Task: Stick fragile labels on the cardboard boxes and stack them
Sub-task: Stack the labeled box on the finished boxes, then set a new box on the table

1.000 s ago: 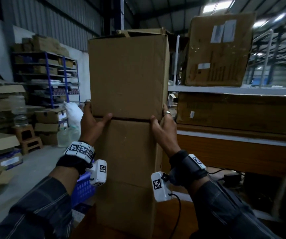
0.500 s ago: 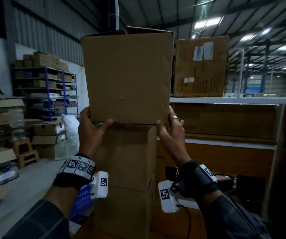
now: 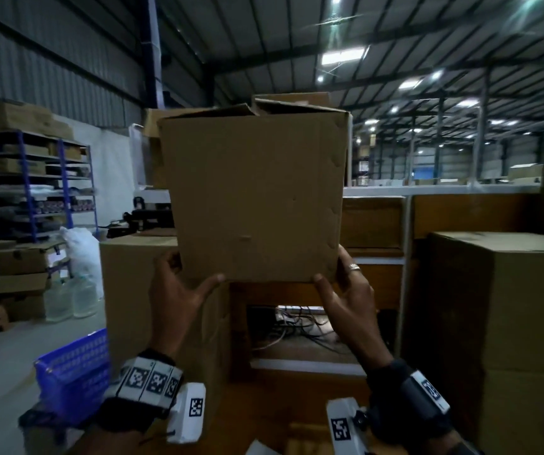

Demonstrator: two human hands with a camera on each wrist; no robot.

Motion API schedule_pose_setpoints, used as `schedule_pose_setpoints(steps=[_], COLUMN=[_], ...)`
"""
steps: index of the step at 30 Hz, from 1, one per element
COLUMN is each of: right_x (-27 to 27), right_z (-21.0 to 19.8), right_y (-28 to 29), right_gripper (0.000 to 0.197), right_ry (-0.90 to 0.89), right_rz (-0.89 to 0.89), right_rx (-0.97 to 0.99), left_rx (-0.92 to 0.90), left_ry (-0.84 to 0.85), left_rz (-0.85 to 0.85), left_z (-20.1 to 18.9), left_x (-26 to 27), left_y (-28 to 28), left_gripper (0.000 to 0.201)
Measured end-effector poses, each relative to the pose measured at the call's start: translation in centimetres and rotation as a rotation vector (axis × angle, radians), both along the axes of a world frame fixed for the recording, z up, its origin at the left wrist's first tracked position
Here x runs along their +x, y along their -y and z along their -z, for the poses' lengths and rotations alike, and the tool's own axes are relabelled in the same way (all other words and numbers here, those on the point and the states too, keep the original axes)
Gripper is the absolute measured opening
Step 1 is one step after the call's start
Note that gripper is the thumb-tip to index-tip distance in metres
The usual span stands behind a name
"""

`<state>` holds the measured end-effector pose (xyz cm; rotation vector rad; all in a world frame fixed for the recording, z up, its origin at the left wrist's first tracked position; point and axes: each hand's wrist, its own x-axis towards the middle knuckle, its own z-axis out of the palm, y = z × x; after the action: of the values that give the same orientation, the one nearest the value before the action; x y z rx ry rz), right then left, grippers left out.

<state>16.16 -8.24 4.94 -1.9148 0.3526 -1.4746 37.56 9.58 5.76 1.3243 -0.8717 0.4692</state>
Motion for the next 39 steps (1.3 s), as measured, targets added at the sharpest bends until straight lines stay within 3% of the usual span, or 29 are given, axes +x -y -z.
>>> schedule_pose_setpoints(steps=[4, 10, 15, 17, 26, 39], right_x=[-7.5, -16.8, -21.9, -23.5, -27.1, -26.4], right_z=[3.2, 10.2, 16.8, 19.5, 29.2, 34.9], right_y=[0.6, 0.8, 0.0, -0.4, -0.6, -2.5], right_gripper=[0.071, 0.073, 0.07, 0.069, 0.066, 0.055], right_ry=[-0.072, -0.226, -0.314, -0.332, -0.456, -0.518], right_rz=[0.028, 0.083, 0.153, 0.167, 0.279, 0.304], right_rx=[0.027, 0.132, 0.219, 0.247, 0.366, 0.399], left_rx=[0.077, 0.2, 0.301, 0.335, 0.544, 0.728], left_ry=[0.037, -0.09, -0.196, -0.276, -0.279, -0.311], left_rz=[0.1, 0.209, 0.336, 0.375, 0.325, 0.35], left_z=[4.3, 11.7, 18.6, 21.3, 29.5, 34.5], left_x=[-6.1, -14.0, -17.3, -18.1, -20.0, -19.2], left_y=[1.2, 1.8, 2.1, 2.3, 3.2, 4.0], left_gripper=[0.093, 0.1, 0.078, 0.078, 0.068, 0.082])
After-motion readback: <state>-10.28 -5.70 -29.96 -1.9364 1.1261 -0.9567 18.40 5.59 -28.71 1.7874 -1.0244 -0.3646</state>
